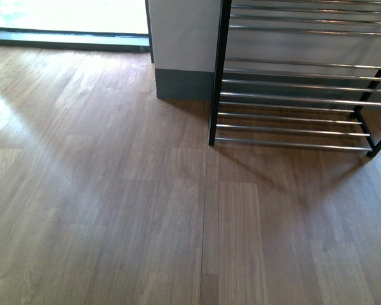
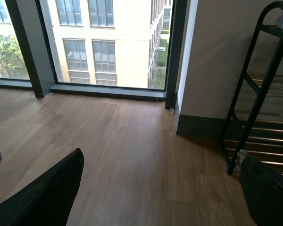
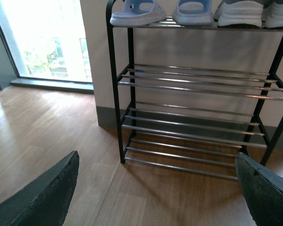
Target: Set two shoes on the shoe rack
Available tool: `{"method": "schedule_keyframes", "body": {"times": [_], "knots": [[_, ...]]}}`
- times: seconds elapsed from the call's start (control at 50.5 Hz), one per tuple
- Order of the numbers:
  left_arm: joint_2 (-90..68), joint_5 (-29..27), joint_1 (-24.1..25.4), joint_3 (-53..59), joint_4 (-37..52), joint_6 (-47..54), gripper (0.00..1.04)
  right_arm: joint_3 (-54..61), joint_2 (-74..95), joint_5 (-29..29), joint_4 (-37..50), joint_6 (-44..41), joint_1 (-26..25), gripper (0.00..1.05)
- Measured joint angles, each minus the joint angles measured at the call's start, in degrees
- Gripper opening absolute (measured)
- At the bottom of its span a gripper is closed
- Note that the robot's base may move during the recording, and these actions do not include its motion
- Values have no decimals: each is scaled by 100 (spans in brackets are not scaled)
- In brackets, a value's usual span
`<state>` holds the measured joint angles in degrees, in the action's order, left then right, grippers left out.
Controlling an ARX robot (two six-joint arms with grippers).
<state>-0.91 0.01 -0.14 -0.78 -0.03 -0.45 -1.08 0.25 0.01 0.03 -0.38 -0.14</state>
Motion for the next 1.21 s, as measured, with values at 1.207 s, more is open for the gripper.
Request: {"method": "schedule_keyframes", "body": {"times": [1.207], "knots": [[0,0,0,-2,0,0,95,0,2,2,-4,0,4,95]]}}
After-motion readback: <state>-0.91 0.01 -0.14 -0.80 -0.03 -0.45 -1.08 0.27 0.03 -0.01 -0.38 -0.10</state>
